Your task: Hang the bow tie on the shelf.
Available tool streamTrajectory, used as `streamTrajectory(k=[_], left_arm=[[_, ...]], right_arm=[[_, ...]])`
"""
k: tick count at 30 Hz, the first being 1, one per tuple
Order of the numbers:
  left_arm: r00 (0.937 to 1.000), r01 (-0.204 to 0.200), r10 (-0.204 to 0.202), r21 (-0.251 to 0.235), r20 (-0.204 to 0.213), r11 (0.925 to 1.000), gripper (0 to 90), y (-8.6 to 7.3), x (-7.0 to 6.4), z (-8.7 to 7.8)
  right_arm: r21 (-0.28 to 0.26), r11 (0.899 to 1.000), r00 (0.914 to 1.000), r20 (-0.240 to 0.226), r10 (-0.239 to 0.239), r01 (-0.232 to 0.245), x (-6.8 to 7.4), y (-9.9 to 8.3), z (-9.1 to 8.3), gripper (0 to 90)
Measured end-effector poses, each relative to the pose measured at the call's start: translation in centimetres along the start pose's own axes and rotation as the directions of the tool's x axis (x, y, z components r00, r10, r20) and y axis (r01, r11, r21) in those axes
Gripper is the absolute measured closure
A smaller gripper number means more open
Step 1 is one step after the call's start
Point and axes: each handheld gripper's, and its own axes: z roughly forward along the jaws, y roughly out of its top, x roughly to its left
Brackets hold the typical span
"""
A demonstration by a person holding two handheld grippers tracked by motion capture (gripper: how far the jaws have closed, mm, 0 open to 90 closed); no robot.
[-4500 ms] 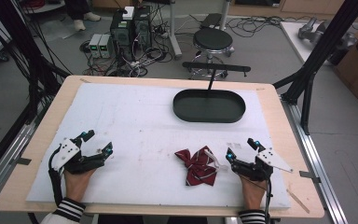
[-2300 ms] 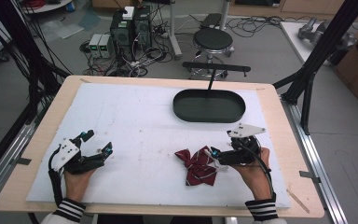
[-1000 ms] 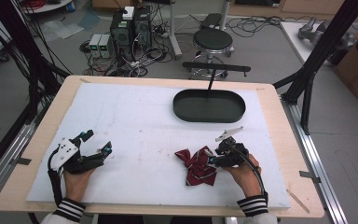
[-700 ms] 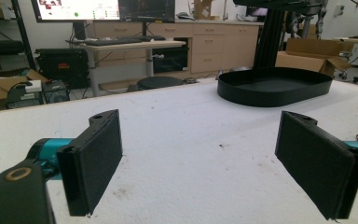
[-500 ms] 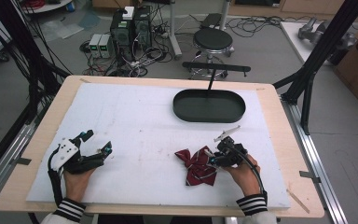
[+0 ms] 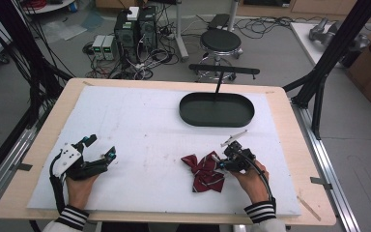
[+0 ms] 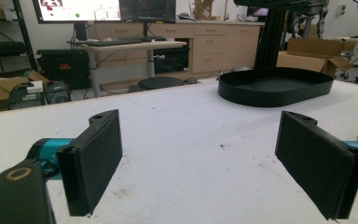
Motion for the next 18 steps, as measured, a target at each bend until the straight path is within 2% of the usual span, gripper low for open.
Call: streamTrajectory(k=[2,4,9,13,15,16,17,18], left_arm=[[1.0000,-0.001,0.001,0.001,0.000,1.0000,15.1,0.0,0.0,0.0],[1.0000,-0.001,0.001,0.001,0.000,1.0000,15.1,0.0,0.0,0.0],[1.0000,-0.001,0.001,0.001,0.000,1.0000,15.1,0.0,0.0,0.0],[1.0000,-0.002,0.002,0.001,-0.001,1.0000,15.1,0.0,0.0,0.0],[1.0000,-0.002,0.002,0.001,-0.001,1.0000,15.1,0.0,0.0,0.0],[1.0000,-0.002,0.002,0.001,-0.001,1.0000,15.1,0.0,0.0,0.0],[1.0000,-0.001,0.001,0.001,-0.001,1.0000,15.1,0.0,0.0,0.0],[1.0000,-0.002,0.002,0.001,-0.001,1.0000,15.1,0.0,0.0,0.0]], right_arm=[[-0.020,1.000,0.9999,0.004,-0.012,0.013,0.0,0.0,-0.2,87.0],[-0.033,0.999,0.9999,-0.003,0.010,-0.010,0.0,0.0,-0.4,87.1],[-0.087,0.996,0.9998,-0.008,0.019,-0.020,-0.2,-0.1,-1.0,87.3],[-0.155,0.987,0.9992,-0.029,0.028,-0.032,-0.2,-0.1,-1.7,87.5],[-0.205,0.978,0.9991,-0.033,0.026,-0.032,-0.2,0.0,-2.1,87.6],[-0.205,0.978,0.9991,-0.033,0.026,-0.032,-0.2,0.0,-2.1,87.6],[-0.239,0.970,0.9991,-0.032,0.027,-0.034,-0.1,0.0,-2.5,87.7],[-0.239,0.970,0.9991,-0.032,0.027,-0.034,-0.1,0.0,-2.5,87.7]])
